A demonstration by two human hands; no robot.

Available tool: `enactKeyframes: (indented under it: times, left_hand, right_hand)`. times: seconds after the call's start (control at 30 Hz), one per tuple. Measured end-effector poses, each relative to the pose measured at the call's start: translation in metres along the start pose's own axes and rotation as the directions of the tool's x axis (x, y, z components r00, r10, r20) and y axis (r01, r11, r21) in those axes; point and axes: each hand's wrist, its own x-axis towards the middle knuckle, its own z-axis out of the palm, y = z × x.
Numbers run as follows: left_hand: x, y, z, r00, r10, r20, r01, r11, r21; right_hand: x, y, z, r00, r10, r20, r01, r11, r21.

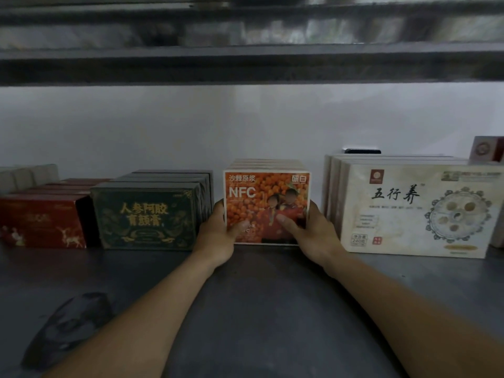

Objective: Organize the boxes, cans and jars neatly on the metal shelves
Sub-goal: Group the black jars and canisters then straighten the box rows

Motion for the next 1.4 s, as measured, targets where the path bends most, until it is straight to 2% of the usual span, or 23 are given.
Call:
enactKeyframes:
  times: [0.37,0.5,0.63,0.83,1.0,1.17,1.27,1.4]
  left_hand:
    - [-0.001,0.001,0.002,1.000,-0.028,0.005,0.028,0.999,-0.018]
    - [-0.002,0.004,0.001,0.999,-0.033,-0.012,0.034,0.998,0.046]
    - [-0.012,0.013,-0.004,0.997,-0.060,-0.041,0.064,0.992,0.107]
    - [-0.050,0.031,-0.014,0.998,0.005,-0.060,0.016,0.940,0.340]
    - [-0.099,0.066,0.010,0.996,0.093,-0.010,-0.082,0.919,0.386]
    - [-0.132,0.106,0.059,0.996,0.087,0.013,-0.087,0.957,0.276]
    - [-0.139,0.126,0.091,0.999,0.030,0.015,-0.032,0.988,0.153]
    - [-0.127,0.142,0.120,0.998,-0.063,-0.018,0.063,0.998,0.011]
  right_hand:
    - [-0.004,-0.005,-0.001,0.999,0.036,0.009,-0.036,0.999,-0.021]
    - [-0.017,-0.013,-0.005,0.999,0.051,-0.015,-0.053,0.994,-0.097]
    - [-0.046,-0.025,-0.016,0.997,0.042,-0.060,-0.056,0.967,-0.249]
    - [-0.101,-0.035,-0.045,0.998,-0.064,0.014,0.065,0.927,-0.370]
    - [-0.139,-0.022,-0.087,0.979,-0.196,0.061,0.202,0.867,-0.455]
    - [-0.152,0.009,-0.157,0.987,-0.160,0.014,0.156,0.933,-0.326]
    - [-0.149,0.024,-0.195,0.997,-0.078,-0.030,0.074,0.991,-0.108]
    - [-0.132,0.042,-0.230,0.997,0.034,-0.065,-0.026,0.993,0.118]
